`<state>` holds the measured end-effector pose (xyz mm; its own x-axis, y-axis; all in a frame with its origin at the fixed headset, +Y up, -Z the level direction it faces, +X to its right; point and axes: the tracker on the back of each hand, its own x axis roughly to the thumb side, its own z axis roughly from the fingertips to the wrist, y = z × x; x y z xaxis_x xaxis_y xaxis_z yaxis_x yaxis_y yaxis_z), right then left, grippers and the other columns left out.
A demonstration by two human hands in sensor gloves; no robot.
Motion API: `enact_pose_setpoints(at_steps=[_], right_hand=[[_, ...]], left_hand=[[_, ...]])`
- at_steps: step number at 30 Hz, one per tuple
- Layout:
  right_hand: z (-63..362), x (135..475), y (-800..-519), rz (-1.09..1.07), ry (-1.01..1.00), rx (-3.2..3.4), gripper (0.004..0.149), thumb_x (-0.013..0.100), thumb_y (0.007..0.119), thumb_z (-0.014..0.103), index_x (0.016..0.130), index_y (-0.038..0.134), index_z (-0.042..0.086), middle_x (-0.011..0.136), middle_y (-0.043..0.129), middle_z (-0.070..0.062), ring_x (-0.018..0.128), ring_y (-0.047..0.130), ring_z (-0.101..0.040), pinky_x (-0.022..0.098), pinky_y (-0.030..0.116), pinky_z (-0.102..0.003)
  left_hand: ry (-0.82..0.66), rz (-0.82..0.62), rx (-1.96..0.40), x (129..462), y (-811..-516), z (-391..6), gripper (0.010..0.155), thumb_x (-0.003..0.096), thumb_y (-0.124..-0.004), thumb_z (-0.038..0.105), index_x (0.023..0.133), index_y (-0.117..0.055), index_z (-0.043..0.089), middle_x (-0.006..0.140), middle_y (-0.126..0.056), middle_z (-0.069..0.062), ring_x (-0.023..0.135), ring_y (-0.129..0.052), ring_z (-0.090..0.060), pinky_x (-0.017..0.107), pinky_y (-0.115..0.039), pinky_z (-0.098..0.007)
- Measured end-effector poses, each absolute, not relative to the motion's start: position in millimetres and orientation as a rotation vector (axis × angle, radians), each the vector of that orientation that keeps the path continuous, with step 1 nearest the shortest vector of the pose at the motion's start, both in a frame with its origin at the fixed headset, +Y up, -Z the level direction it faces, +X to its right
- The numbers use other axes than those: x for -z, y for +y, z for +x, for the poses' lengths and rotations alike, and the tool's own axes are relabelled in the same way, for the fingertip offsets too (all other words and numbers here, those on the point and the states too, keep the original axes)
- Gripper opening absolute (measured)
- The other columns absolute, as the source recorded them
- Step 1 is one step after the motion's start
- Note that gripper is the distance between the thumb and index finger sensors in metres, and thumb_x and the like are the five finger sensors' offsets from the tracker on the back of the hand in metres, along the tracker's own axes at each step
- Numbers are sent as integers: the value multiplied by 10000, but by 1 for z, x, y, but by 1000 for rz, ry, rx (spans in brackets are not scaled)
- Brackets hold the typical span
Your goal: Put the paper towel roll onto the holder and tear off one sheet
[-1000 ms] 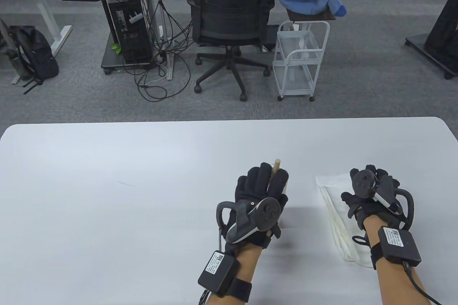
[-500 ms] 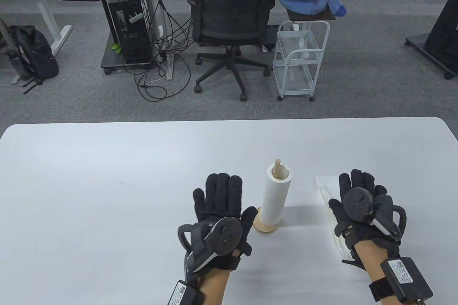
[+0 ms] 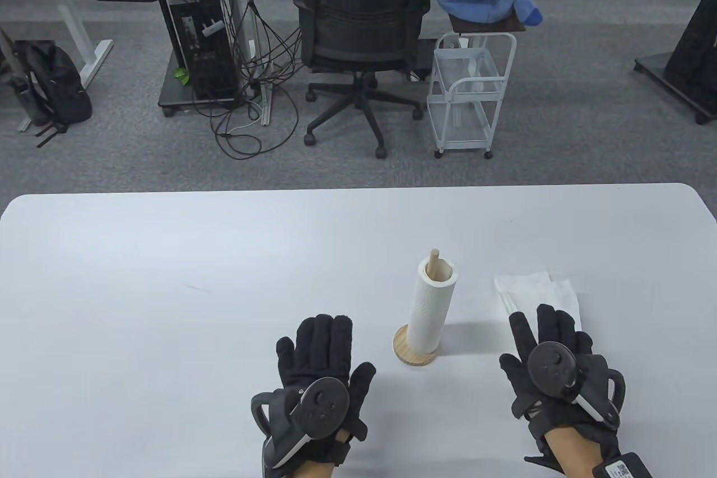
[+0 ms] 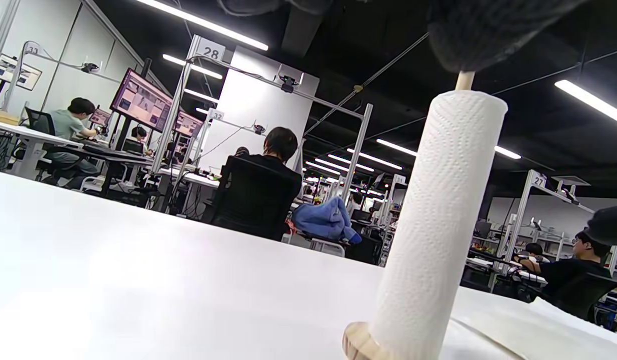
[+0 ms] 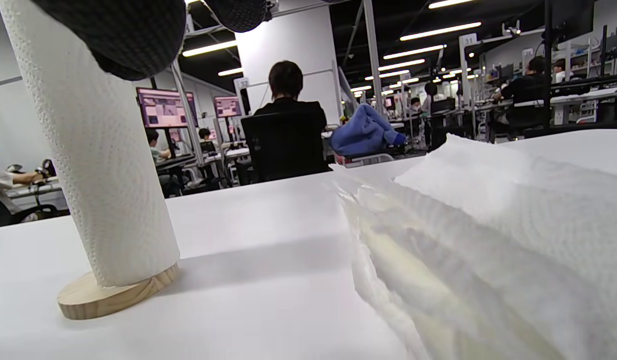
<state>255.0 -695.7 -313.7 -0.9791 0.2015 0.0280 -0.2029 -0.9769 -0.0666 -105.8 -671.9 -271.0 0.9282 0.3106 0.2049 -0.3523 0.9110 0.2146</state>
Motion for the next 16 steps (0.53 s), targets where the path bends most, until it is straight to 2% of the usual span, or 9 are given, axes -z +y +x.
enact_pose_setpoints(at_steps=[7, 16], right_hand=[[255, 309, -710, 16, -91, -2907, 714, 515, 664, 560, 1091, 291, 362, 1152, 126, -145, 1082, 163, -447, 747, 230, -655], [257, 313, -724, -9, -12, -2894, 711, 506, 667, 564, 1086, 311, 356, 1149, 147, -146, 1080, 189, -444, 745, 242, -652]], left_hand=[[-146, 265, -339, 266, -681, -113, 794, 510, -682, 543, 1073, -166, 326, 1133, -208, -24, 1097, -306, -402, 741, -267, -708], [-124, 183, -341, 276, -697, -116, 787, 508, -684, 532, 1068, -170, 327, 1124, -197, -31, 1087, -294, -409, 732, -263, -707]])
